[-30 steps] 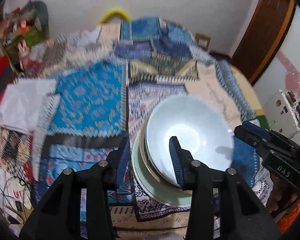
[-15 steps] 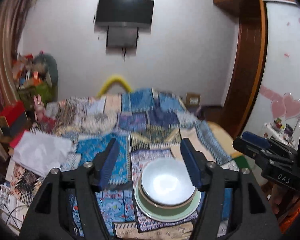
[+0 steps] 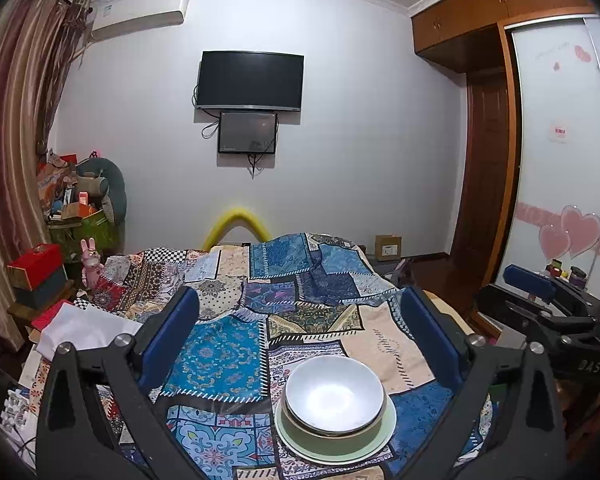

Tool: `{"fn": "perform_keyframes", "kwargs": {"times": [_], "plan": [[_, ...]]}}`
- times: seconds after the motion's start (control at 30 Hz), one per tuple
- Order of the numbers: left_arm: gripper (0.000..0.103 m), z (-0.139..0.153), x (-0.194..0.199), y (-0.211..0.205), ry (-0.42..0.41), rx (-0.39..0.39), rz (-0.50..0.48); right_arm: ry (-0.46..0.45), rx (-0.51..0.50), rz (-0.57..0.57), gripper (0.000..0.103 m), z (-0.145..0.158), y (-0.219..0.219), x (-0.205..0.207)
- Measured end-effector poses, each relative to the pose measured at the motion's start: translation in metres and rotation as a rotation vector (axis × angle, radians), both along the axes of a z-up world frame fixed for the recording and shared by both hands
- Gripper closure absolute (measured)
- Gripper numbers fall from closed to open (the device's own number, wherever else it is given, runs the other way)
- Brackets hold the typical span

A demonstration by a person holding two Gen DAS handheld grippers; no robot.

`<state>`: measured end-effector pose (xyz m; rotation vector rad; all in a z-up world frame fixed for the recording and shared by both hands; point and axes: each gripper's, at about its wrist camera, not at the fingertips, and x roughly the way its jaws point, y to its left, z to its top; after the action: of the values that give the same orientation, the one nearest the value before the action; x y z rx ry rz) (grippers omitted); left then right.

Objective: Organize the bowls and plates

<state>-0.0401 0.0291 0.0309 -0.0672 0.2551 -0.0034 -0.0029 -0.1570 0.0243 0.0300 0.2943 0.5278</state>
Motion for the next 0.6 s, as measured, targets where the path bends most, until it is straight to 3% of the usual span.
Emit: {"fn": "perform_keyframes", "kwargs": {"times": [0.1, 0.6], "plan": [[0.0, -0.0007, -0.0016, -0.0011, -0.004, 0.0, 0.001, -0.029, 0.001, -0.009, 0.0, 0.0016, 0.0002, -0.0052], [0.0, -0.0074, 0.0038, -0.0017, 0.011, -0.011, -0.015, -0.03, 0.021, -0.031, 0.0, -0.0009, -0.0044, -0.0057]]}}
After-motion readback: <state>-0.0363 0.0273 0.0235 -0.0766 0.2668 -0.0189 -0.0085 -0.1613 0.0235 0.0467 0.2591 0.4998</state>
